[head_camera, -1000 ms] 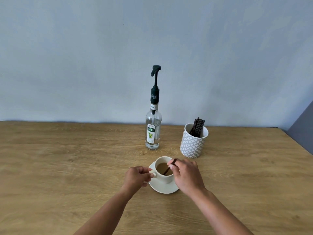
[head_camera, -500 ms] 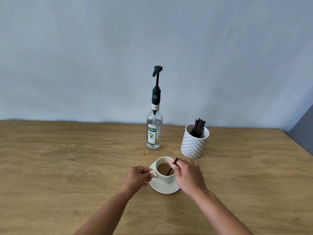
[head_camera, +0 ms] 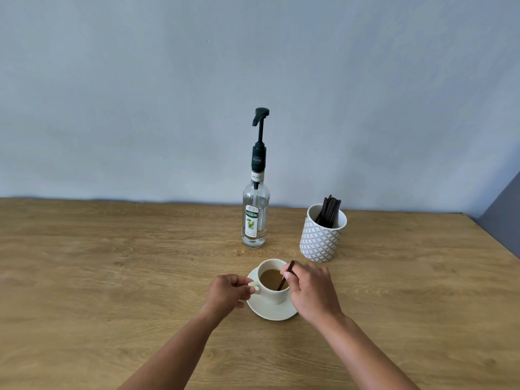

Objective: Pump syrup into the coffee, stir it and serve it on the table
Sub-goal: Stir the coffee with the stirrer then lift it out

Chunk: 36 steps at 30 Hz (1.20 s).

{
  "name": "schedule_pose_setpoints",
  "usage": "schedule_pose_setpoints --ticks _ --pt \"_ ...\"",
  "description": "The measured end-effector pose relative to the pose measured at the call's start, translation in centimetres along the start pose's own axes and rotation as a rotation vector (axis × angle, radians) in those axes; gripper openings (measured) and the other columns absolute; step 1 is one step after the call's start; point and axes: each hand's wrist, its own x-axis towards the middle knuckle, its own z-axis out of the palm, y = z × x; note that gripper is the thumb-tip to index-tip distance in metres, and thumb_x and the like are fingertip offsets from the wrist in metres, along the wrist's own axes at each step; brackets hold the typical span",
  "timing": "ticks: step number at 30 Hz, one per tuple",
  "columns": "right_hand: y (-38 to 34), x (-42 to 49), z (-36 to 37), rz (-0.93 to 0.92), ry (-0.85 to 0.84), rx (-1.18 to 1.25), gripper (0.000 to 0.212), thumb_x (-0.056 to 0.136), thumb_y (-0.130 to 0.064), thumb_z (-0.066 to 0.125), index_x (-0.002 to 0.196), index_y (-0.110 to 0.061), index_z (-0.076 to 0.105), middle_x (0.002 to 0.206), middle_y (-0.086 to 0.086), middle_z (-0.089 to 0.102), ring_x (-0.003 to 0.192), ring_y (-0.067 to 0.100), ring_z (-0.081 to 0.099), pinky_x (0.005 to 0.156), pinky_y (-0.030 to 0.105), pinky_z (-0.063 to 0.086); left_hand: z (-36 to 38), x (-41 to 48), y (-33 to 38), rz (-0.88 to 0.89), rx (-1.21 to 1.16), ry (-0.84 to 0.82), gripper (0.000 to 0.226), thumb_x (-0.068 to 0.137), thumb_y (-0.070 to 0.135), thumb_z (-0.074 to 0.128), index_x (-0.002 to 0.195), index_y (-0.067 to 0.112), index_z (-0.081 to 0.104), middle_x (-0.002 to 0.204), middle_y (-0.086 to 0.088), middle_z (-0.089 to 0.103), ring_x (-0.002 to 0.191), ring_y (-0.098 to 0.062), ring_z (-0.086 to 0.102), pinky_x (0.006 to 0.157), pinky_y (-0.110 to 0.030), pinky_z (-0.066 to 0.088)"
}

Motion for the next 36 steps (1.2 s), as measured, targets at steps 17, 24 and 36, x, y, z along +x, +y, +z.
schedule_pose_setpoints --ticks 17,24,36 --pt "-0.4 0.1 -0.1 0.001 -0.016 0.030 0.015 0.092 -0.019 0.055 0.097 -0.026 0.067 0.087 -0.009 0.070 0.088 0.017 0.059 0.087 0.038 0.039 -0.1 -0.2 0.3 -0.002 -0.006 -0.008 0.010 0.078 0.007 0.080 0.086 0.011 0.077 0.077 -0.009 0.075 0.069 -0.015 0.068 0.060 -0.027 0.055" --pt "-0.7 0.4 0.6 0.000 -0.054 0.031 0.020 0.094 -0.024 0.053 0.103 -0.032 0.069 0.094 -0.009 0.071 0.095 0.012 0.057 0.090 0.031 0.034 -0.1 -0.3 0.2 -0.004 -0.014 -0.012 0.009 0.077 0.007 0.080 0.085 0.011 0.078 0.077 -0.009 0.075 0.070 -0.016 0.068 0.060 -0.028 0.054" --pt "-0.7 0.6 0.3 -0.029 -0.069 0.051 0.020 0.094 -0.027 0.052 0.103 -0.032 0.069 0.094 -0.008 0.071 0.095 0.012 0.057 0.089 0.032 0.036 0.5 -0.9 -0.5 0.071 -0.036 0.053 0.025 0.077 0.018 0.083 0.101 0.020 0.075 0.093 -0.002 0.079 0.088 -0.018 0.075 0.064 -0.028 0.059"
